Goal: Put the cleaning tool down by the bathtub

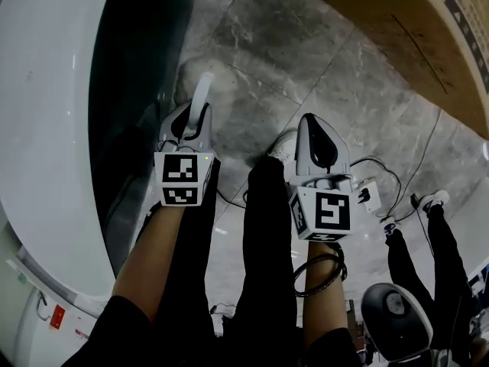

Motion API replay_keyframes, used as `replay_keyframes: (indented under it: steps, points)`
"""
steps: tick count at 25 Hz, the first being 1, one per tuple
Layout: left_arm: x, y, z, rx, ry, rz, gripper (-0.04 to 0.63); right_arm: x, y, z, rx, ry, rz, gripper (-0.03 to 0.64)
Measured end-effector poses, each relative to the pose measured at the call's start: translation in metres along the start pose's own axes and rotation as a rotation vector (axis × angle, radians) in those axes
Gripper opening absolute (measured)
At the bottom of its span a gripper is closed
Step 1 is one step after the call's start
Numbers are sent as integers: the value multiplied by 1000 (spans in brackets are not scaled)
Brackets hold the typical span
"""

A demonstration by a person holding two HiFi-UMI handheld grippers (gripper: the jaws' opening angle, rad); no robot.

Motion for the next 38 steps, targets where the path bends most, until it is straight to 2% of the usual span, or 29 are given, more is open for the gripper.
replay_keyframes:
  steps: [8, 20, 30, 38]
  points:
    - [-54, -55, 22, -3, 7, 43, 75, -47, -54, -1, -16, 15, 35, 21]
    - [-108, -86, 47, -4, 11, 37, 77, -98, -100, 1, -16, 42, 63, 21]
    - [-158, -125, 65, -19, -6, 86, 77, -134, -150, -7, -19, 52, 105, 21]
    - [-194, -145, 80, -16, 2, 102, 75, -154, -169, -10, 24, 88, 114, 21]
Point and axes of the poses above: the fingertips, and each gripper's own axes: x backward along the fingers, z to its left, y out of its top, the point moved 7 cm from there along x, backward along the fingers, and after that the axes turned 14 degrees about -y, right-handed, at the moved point
